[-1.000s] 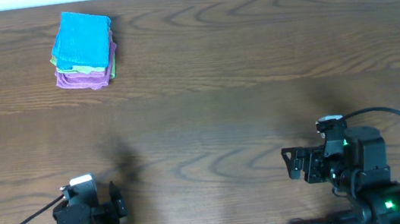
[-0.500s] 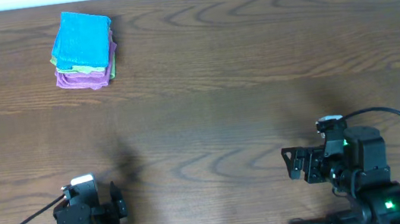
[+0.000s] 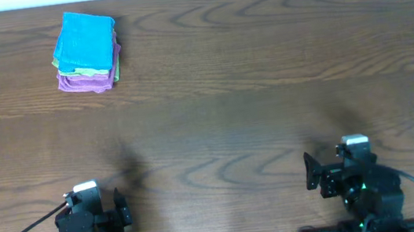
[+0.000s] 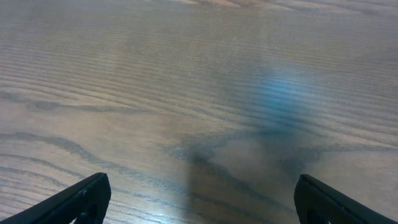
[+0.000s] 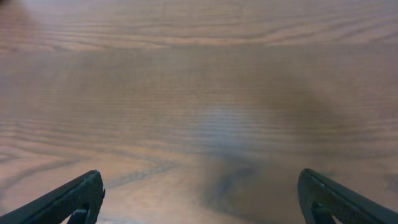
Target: Fold the cloth
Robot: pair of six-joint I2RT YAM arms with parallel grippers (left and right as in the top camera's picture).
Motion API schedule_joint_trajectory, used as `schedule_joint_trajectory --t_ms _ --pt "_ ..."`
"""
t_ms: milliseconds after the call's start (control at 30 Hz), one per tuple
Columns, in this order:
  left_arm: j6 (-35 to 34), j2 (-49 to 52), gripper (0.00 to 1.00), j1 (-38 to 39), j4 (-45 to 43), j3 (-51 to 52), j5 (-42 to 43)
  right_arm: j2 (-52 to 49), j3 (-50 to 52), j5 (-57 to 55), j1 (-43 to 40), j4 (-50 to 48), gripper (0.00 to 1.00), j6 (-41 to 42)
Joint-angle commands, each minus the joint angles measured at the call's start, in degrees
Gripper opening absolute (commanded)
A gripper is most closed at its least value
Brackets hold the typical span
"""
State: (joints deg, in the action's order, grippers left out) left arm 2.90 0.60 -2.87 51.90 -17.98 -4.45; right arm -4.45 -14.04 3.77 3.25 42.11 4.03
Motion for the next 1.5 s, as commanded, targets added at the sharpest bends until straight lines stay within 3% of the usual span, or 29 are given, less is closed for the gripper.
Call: schedule_joint_trajectory --t_ms 0,1467 --pt "0.5 -0.4 0.95 0.3 1.6 0.9 0.0 3.1 2.5 -1.1 -0.7 -0.3 0.99 -4.8" --pt "0.5 -0.4 0.95 0.3 1.7 0.9 0.0 4.1 4.9 -2.3 -0.7 -0.3 0.99 -5.6"
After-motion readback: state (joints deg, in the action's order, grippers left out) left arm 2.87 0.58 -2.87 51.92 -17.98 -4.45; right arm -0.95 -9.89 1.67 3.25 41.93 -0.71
